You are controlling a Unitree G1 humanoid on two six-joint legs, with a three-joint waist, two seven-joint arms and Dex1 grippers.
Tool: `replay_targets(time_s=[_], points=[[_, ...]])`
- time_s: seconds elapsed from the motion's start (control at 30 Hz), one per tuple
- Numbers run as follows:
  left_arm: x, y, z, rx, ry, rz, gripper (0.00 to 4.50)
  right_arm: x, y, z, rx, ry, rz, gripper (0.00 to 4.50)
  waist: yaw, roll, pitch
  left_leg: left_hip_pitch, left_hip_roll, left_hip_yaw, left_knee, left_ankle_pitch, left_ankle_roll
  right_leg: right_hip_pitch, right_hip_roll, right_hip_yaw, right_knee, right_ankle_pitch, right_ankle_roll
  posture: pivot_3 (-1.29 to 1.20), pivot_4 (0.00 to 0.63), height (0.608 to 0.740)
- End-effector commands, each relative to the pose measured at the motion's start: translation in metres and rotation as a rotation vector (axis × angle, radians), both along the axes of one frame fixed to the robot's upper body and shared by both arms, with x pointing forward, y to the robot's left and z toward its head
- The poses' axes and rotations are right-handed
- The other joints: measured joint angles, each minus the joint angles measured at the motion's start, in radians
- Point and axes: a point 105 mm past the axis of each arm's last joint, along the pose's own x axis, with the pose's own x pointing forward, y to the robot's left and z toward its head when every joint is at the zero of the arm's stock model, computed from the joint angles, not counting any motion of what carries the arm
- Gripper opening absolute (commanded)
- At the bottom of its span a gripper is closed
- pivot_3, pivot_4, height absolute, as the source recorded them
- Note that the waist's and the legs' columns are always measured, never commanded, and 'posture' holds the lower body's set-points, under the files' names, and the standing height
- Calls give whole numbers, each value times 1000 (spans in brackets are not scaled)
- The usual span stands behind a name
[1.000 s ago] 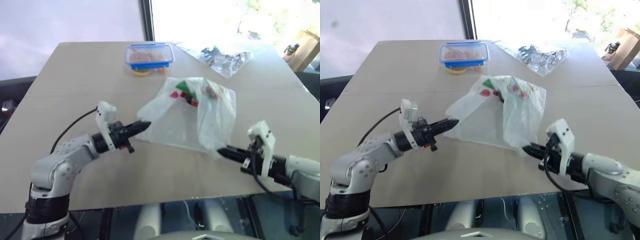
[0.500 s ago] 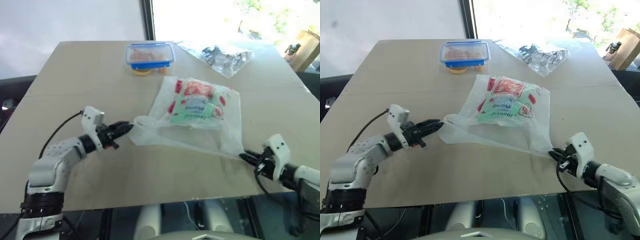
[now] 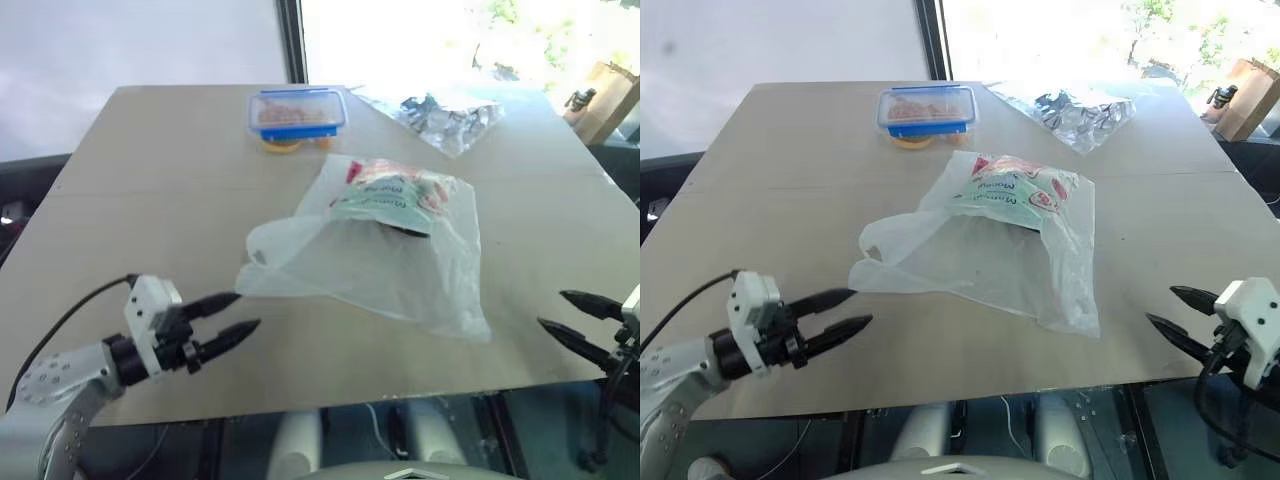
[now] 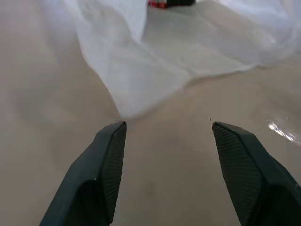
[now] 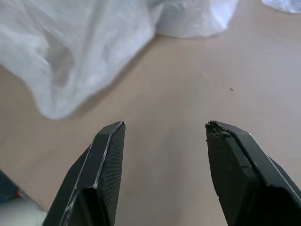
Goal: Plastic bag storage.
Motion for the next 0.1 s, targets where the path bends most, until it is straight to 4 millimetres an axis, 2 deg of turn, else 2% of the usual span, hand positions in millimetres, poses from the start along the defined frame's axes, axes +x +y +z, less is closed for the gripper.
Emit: replay_targets(time_s=[0.03,0.1], points=[[-5,-2,12,16,-57,2,3055,2,-4,10,-28,-36,30,2745,-1,0,0,2,0,0,-1,0,0,2,-1,1,0,0,0,0,150,740],[-8,-2,13,26,-60,4,3055,3,-6,10,-28,-33,34,2745,0,0,0,6,0,0,-2,-2,-4,4,-2,0,0,-1,0,0,150,740]])
